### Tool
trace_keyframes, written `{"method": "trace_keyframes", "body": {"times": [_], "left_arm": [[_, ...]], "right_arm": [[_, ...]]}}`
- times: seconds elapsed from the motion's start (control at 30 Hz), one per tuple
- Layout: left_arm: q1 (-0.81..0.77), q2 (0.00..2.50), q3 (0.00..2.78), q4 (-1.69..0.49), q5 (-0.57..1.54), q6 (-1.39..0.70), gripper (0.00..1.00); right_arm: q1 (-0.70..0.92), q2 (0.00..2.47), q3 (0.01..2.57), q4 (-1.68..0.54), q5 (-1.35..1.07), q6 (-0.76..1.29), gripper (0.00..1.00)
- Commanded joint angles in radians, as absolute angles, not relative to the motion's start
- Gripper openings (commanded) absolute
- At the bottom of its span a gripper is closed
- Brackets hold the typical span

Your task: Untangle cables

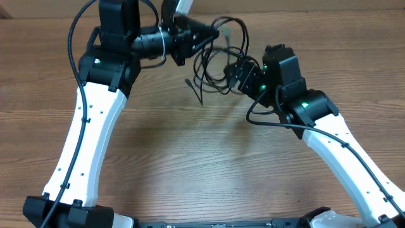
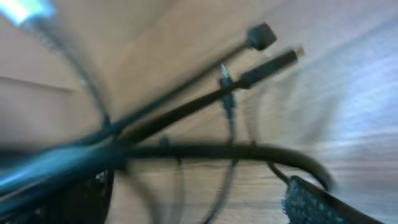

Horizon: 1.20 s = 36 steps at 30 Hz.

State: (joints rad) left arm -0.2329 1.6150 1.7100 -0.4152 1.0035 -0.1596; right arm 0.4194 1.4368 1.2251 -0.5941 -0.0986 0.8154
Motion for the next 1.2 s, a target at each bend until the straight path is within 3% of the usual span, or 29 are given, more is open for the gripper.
{"method": "trace_keyframes", "body": {"times": [0.0, 0.27, 0.57, 0.87, 1.17], "left_arm": [[-0.197, 1.606, 1.734, -0.262, 1.148, -0.401, 0.04], [-0.034, 1.605, 1.734, -0.021, 1.18, -0.64, 0.04], [0.15, 1.605, 1.735, -0.01, 1.245, -0.712, 0.04], [0.185, 1.605, 1.735, -0.01, 1.272, -0.711, 0.04], [0.186, 1.605, 1.735, -0.081, 1.272, -0.633, 0.04]], "right_arm": [[0.418, 1.512, 1.235, -0.682, -0.019, 0.803, 0.87], [0.387, 1.549, 1.235, -0.95, 0.294, 0.8, 0.9], [0.262, 1.549, 1.235, -1.043, 0.617, 0.772, 0.98], [0.091, 1.549, 1.235, -1.022, 0.633, 0.678, 1.0], [-0.007, 1.549, 1.239, -0.963, 0.235, 0.537, 1.0]]}}
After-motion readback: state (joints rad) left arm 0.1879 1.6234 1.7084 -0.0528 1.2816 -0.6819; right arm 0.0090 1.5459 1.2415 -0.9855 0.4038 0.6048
